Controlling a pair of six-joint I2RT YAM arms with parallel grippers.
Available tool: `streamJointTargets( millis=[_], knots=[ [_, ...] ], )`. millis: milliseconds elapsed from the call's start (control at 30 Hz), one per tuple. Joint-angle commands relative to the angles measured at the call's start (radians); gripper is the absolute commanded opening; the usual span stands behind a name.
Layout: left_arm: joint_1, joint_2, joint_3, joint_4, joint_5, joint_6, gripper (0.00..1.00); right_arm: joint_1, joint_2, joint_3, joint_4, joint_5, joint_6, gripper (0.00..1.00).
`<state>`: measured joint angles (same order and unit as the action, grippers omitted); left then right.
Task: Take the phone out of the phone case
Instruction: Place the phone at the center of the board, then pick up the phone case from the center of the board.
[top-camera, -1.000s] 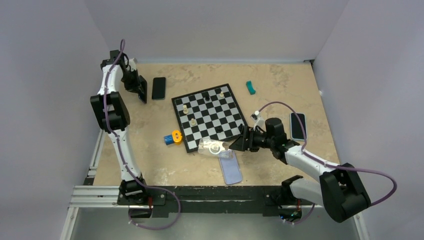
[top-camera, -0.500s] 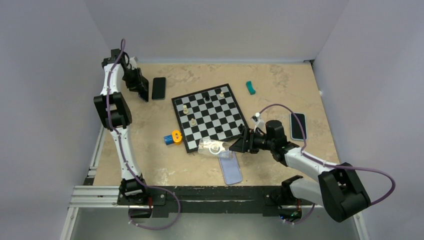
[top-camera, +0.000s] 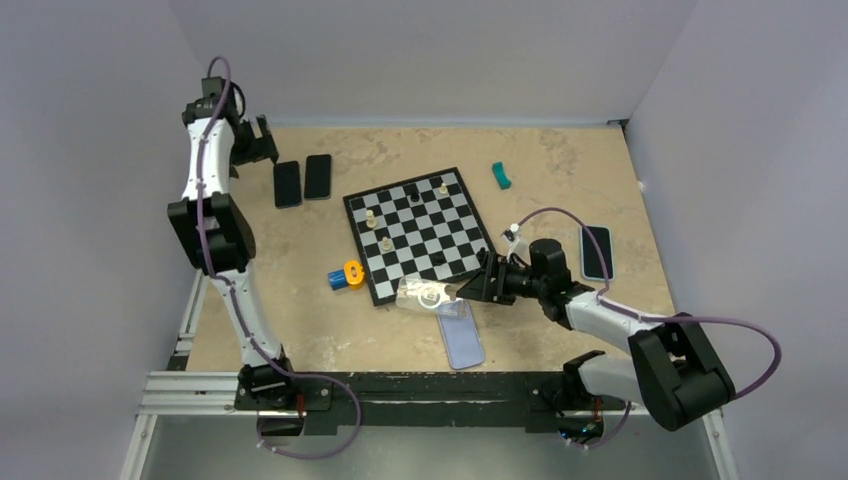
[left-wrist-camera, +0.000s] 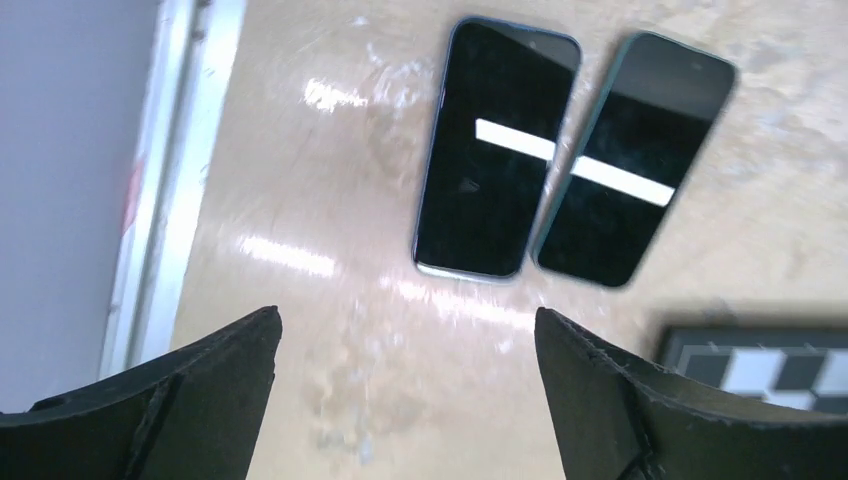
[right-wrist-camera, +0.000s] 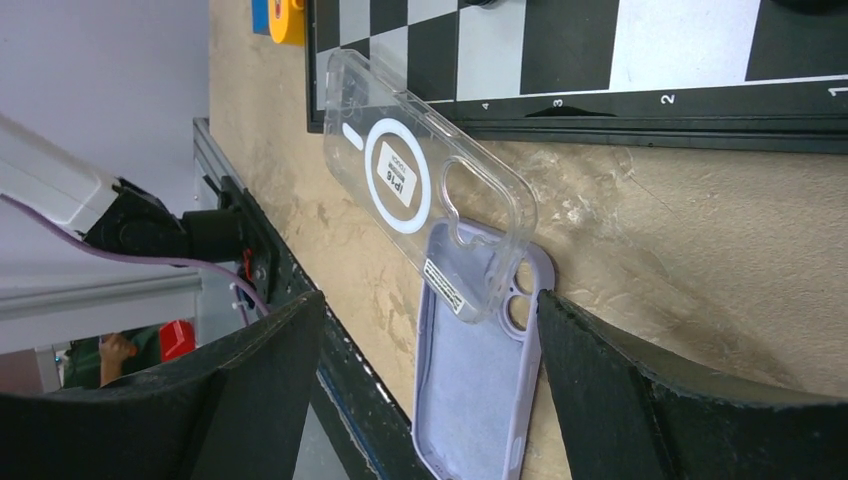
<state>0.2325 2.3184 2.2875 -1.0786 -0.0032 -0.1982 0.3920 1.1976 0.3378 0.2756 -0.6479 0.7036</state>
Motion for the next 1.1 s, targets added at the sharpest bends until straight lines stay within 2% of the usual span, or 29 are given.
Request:
streamJointTargets(
  millis=[0,100,133,233,333,467,700,900,1067],
  knots=[
    [-0.04,-0.375,-0.211,0.065,-0.047,-0.143,1.0,-0.002,0.05,0.016,0.085,-0.01,0.008,0.8],
    [-0.106,-0.636,-0.544,0.243,0.13,-0.237,1.0,-0.004,0.101,0.015,0.146,-0.018,0.012,0.73],
    [-0.142,-0.709,-0.644,0.293,0.15,-0.255,1.0,-0.003,0.117,0.017,0.16,-0.02,0.012,0.72],
    [-0.261,-0.884,-0.834,0.391,0.21,-0.273,1.0,-0.002,0.147,0.026,0.192,-0.023,0.006,0.69],
    [-0.313,-1.004,-0.973,0.463,0.278,-0.281,0.98,-0.003,0.164,0.037,0.198,-0.003,-0.013,0.68],
    [-0.326,-1.096,-1.061,0.481,0.263,-0.213,0.97,-0.003,0.197,0.05,0.224,0.017,-0.029,0.66],
    [-0.326,-1.165,-1.19,0.553,0.267,-0.174,0.95,-0.002,0.274,0.044,0.342,-0.009,0.012,0.5],
    [-0.326,-1.16,-1.184,0.551,0.315,-0.176,0.93,-0.002,0.309,0.043,0.388,-0.032,0.019,0.49],
    [-0.326,-1.173,-1.19,0.554,0.314,-0.176,0.93,0.0,0.371,0.046,0.442,-0.059,0.042,0.42]
  ],
)
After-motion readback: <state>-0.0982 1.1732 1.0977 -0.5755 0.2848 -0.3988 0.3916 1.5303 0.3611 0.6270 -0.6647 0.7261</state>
